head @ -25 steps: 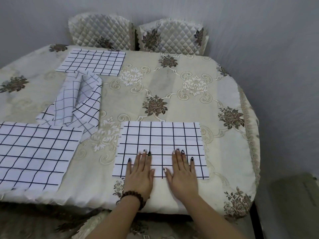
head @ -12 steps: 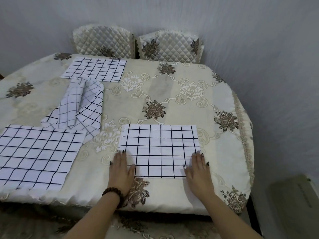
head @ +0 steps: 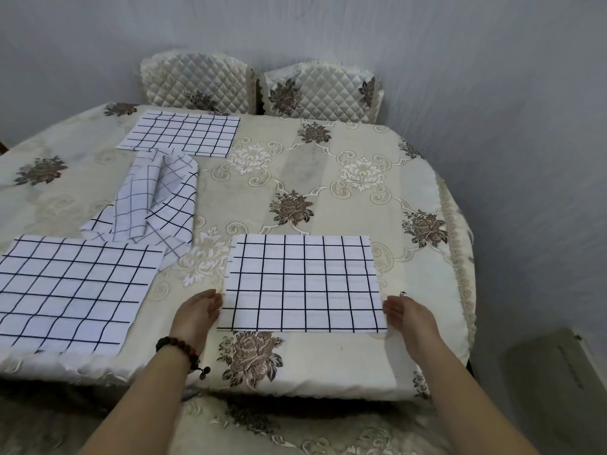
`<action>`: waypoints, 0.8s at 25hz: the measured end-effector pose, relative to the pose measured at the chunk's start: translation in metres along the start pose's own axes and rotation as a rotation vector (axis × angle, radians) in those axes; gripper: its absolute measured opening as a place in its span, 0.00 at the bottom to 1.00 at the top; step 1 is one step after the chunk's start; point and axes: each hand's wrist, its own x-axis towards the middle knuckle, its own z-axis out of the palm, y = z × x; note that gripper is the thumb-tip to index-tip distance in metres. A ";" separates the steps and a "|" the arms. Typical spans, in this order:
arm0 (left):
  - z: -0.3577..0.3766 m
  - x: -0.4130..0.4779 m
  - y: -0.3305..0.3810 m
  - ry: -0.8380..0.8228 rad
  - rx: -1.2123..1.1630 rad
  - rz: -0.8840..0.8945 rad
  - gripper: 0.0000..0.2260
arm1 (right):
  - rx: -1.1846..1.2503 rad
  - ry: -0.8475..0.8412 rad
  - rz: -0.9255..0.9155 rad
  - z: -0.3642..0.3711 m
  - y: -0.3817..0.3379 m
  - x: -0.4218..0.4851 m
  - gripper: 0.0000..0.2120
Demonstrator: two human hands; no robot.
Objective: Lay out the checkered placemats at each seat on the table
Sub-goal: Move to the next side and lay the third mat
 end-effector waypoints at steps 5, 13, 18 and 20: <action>0.001 -0.005 -0.003 0.004 0.004 0.015 0.16 | 0.002 -0.011 0.038 -0.002 0.004 -0.009 0.14; -0.004 -0.015 -0.012 -0.008 -0.014 0.026 0.16 | -0.033 -0.008 0.091 -0.014 0.016 -0.028 0.19; -0.006 -0.019 -0.018 -0.028 0.049 0.026 0.15 | -0.056 0.008 0.124 -0.020 0.025 -0.034 0.20; -0.006 -0.021 -0.019 -0.026 0.081 0.024 0.14 | -0.057 0.018 0.133 -0.022 0.027 -0.035 0.20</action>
